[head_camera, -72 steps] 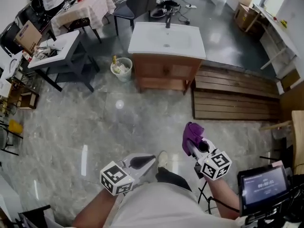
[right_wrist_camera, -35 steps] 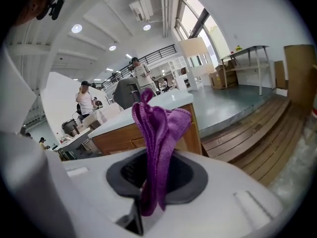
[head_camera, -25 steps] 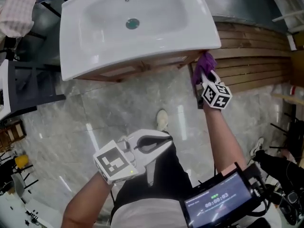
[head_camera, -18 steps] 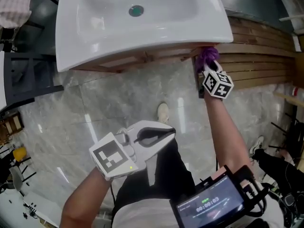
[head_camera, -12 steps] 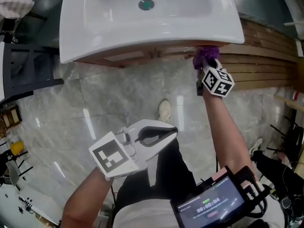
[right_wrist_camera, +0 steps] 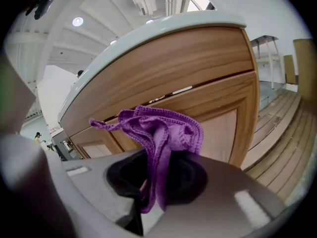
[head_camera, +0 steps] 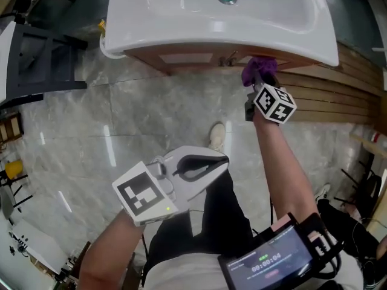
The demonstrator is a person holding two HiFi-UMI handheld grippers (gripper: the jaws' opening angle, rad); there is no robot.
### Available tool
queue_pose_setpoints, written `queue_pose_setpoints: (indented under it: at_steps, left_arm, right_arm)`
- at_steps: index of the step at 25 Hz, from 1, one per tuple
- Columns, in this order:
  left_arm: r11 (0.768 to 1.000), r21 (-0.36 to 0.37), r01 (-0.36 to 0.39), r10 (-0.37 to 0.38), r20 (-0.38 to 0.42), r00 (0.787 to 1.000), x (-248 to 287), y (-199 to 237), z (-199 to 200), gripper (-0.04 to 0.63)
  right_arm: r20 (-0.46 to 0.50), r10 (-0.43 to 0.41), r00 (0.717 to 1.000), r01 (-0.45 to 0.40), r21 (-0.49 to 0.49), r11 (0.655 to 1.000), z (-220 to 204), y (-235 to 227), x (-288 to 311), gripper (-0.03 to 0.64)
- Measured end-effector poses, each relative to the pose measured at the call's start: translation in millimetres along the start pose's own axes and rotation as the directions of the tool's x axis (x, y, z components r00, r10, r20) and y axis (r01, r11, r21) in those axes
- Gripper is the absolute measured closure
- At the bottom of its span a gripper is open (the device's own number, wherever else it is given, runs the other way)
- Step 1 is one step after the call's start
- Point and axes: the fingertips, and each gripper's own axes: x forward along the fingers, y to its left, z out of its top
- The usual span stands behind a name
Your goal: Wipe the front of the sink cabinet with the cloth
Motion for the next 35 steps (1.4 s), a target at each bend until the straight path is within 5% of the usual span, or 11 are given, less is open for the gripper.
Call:
queue_pose_setpoints:
  at_steps: [15, 35]
  left_arm:
    - [0.996, -0.023, -0.082, 0.084, 0.075, 0.994, -109.1, 11.3, -17.7, 0.591]
    - [0.981, -0.067, -0.182, 0.191, 0.168, 0.967, -214.1, 26.3, -41.1, 0.591]
  right_arm:
    - [-0.006, 0.050, 0.999, -0.050, 0.044, 0.998, -34.0, 130.8, 25.7, 0.538]
    - [-0.134, 0.289, 0.948, -0.301, -0.080, 0.950, -87.4, 326.0, 80.5, 0.538]
